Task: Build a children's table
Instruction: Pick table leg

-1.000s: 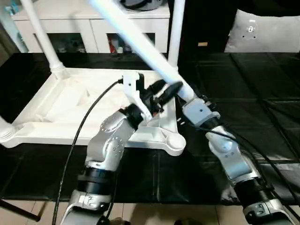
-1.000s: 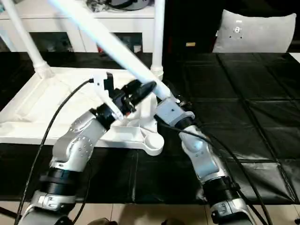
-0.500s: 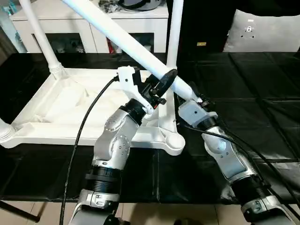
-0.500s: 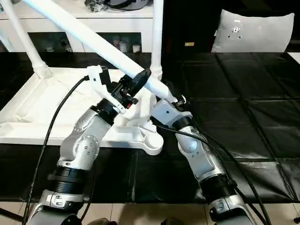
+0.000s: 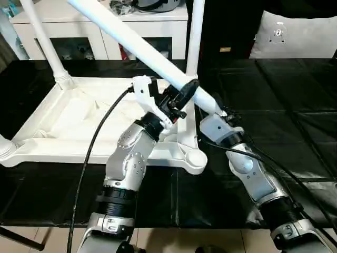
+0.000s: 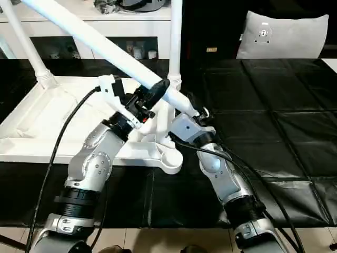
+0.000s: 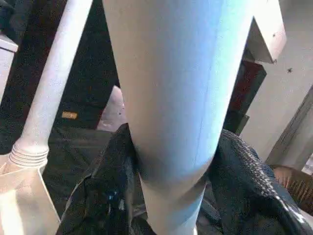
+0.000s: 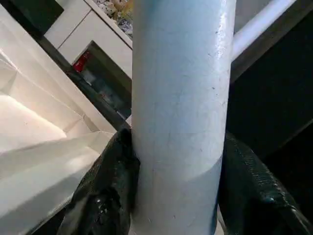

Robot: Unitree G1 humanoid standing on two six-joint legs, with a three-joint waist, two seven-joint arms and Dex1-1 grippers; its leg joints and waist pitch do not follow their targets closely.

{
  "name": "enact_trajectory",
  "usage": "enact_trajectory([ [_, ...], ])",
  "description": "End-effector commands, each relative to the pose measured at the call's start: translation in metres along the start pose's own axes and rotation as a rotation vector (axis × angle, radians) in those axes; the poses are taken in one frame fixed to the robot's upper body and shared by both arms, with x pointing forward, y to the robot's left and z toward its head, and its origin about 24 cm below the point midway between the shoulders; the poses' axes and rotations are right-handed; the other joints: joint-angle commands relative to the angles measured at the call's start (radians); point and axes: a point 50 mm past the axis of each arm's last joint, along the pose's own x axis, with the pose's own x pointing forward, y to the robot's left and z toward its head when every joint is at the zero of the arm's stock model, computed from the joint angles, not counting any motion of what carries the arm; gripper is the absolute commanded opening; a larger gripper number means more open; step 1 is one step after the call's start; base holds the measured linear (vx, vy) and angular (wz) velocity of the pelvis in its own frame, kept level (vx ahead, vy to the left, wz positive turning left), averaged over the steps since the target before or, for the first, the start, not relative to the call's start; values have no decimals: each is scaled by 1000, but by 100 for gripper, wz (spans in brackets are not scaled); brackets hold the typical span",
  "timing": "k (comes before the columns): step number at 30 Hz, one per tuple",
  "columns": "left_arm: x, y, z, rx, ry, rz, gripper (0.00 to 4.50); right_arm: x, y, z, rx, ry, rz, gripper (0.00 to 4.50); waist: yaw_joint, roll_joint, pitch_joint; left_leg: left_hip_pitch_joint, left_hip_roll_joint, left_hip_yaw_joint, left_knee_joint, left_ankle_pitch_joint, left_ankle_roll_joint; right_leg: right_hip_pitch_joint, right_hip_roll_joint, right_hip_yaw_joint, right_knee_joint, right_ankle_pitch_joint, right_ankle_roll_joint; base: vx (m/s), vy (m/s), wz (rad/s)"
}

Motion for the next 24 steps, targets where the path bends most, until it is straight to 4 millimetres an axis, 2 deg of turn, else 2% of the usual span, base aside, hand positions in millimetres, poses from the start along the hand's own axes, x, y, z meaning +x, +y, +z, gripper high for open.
enact_trajectory([
  [1, 1, 4, 9, 20, -59, 38, 184, 3, 3, 7, -13, -45, 18, 189, 0, -27, -75, 6, 28, -6, -59, -217, 95, 60, -46, 35, -84, -302, -136, 0, 0, 0],
  [3, 1, 4, 11, 43, -80, 39, 184, 4, 4, 7, -17, -48, 25, 189, -1, -28, -75, 5, 27, -6, -58, -218, 95, 60, -46, 35, -85, -304, -133, 0, 0, 0],
  [6, 1, 0, 18, 190, -109, -4, 184, 3, 6, 7, -17, -51, 46, 189, -1, -30, -75, 5, 28, -7, -60, -221, 96, 60, -47, 35, -85, -310, -127, 0, 0, 0],
  [7, 1, -2, 21, 245, -122, -19, 184, 3, 7, 7, -23, -48, 52, 189, 0, -28, -75, 6, 30, -8, -60, -224, 96, 58, -48, 36, -87, -315, -122, 0, 0, 0],
  [11, 1, -3, 27, 346, -143, -38, 184, 3, 7, 6, -25, -41, 51, 189, 0, -29, -77, 6, 31, -7, -61, -218, 92, 59, -48, 38, -83, -286, -130, 0, 0, 0],
  [12, 1, -3, 26, 341, -144, -36, 184, 3, 7, 6, -25, -41, 51, 189, -1, -32, -77, 5, 31, -7, -61, -213, 92, 60, -49, 38, -80, -276, -133, 0, 0, 0],
  [13, 1, -2, 26, 334, -144, -33, 184, 3, 7, 6, -24, -41, 50, 189, 1, -29, -77, 6, 32, -7, -61, -214, 91, 60, -50, 38, -79, -273, -141, 0, 0, 0],
  [19, 1, 0, 23, 193, -162, -8, 184, 4, 5, 5, 9, -40, 56, 189, 0, -30, -76, 8, 30, -4, -58, -225, 91, 61, -50, 38, -80, -285, -151, 0, 0, 0],
  [20, 2, 4, 25, 139, -181, 32, 184, 5, 3, 5, 55, -41, 66, 245, 0, -31, -75, 7, 29, -4, -59, -232, 94, 60, -49, 37, -82, -290, -150, 0, 0, 0],
  [22, 2, 10, 28, 130, -195, 64, 184, 6, -1, 3, 102, -37, 64, 265, -1, -27, -76, 7, 28, -4, -57, -232, 98, 59, -48, 37, -84, -290, -152, 0, 0, 0],
  [24, 2, 13, 31, 141, -198, 80, 184, 6, -3, 3, 134, -34, 74, 278, -1, -27, -77, 6, 30, -7, -59, -232, 99, 62, -47, 35, -81, -282, -152, 0, 0, 0],
])
